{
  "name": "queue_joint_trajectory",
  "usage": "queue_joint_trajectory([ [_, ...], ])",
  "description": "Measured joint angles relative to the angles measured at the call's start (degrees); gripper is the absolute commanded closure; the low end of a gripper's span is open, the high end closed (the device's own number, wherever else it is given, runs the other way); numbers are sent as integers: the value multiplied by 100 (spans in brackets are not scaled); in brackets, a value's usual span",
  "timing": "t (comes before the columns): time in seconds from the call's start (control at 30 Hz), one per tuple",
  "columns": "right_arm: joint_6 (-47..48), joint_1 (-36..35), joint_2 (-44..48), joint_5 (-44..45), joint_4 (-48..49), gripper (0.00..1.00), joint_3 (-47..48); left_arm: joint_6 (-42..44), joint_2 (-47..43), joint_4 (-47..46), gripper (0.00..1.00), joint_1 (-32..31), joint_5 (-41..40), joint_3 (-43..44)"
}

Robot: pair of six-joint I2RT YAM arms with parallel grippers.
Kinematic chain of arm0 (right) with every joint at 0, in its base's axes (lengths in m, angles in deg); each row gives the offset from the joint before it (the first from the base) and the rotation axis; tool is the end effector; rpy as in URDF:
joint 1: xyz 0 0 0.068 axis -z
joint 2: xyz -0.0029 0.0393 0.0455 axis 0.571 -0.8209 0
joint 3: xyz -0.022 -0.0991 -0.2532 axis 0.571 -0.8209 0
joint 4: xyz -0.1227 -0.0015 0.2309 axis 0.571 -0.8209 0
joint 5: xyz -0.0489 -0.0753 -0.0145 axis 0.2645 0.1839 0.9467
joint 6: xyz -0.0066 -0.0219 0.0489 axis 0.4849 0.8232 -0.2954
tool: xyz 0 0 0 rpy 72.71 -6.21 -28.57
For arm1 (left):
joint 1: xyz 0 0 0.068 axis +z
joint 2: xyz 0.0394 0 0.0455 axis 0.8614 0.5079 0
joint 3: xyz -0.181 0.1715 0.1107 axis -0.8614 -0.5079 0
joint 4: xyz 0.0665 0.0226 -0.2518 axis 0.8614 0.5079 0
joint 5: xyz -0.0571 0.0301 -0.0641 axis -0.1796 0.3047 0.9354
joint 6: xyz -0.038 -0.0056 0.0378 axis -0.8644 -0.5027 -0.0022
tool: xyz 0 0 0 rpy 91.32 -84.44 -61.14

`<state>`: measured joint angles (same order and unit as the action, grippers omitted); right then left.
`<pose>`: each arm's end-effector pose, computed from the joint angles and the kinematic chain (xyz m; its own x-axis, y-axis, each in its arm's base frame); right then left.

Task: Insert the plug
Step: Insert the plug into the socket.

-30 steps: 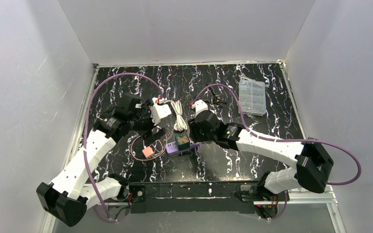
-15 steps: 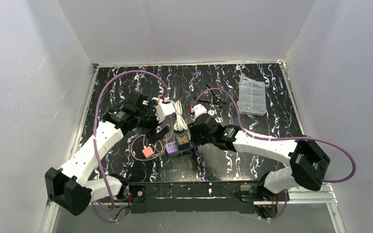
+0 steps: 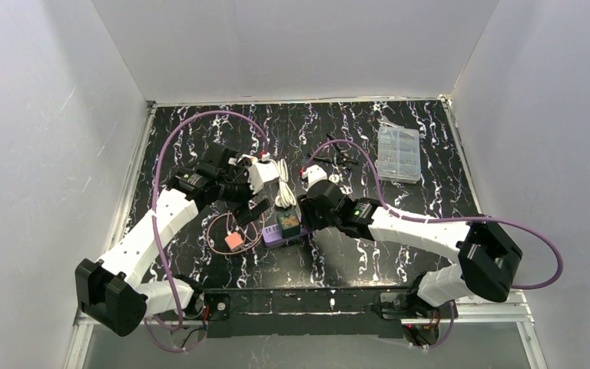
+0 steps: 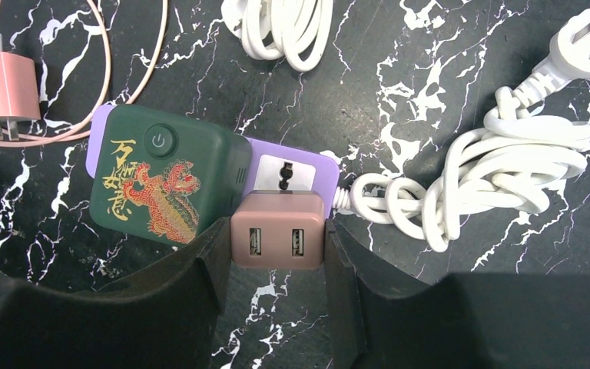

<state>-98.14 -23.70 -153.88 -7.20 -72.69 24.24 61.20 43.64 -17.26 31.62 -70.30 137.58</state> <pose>0.1650 0.2505 0.2334 -0.5871 -0.2593 -0.7669 -0.5241 0.8437 0.1160 0.2112 -0.1250 0.3105 -0.1750 0.7036 -0.6887 0.8985 0.4002 0.1806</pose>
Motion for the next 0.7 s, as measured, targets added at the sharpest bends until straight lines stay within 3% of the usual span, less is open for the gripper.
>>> queue_joint_trajectory([
  [0.37,-114,0,-4,-13,284,99,-120,-87,302,-229,2,-39,278,2],
  [0.7,-170,76,-9,-74,289,99,-129,-256,894,-597,2,-573,328,13],
])
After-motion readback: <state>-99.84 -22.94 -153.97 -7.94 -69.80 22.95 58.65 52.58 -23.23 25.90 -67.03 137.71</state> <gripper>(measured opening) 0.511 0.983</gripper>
